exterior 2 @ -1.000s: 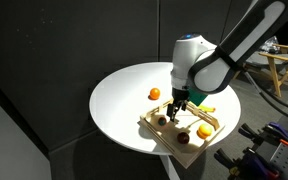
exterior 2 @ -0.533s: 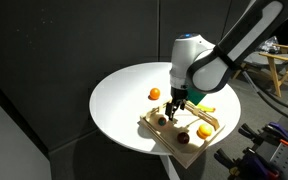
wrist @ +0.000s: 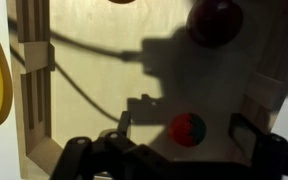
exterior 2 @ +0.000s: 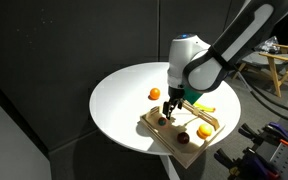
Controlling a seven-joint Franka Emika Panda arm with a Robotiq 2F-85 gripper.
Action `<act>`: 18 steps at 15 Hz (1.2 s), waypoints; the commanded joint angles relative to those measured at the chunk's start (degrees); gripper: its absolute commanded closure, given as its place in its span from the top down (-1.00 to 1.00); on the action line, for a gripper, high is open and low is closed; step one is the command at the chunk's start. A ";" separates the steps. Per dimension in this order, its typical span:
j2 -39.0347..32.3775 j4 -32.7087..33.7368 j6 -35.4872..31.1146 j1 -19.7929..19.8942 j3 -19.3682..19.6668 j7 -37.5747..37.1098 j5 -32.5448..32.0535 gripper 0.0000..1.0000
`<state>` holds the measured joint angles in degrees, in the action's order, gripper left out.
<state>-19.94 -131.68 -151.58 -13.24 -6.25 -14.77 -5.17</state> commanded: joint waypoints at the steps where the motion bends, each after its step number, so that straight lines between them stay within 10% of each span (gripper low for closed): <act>1: -1.52 2.06 -0.15 -0.76 0.86 -0.17 -0.48 1.00; 18: -6.89 6.98 -0.42 -2.29 1.74 -0.04 -0.75 1.00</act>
<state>-25.71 -126.22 -151.58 -14.46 -5.58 -14.73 -5.17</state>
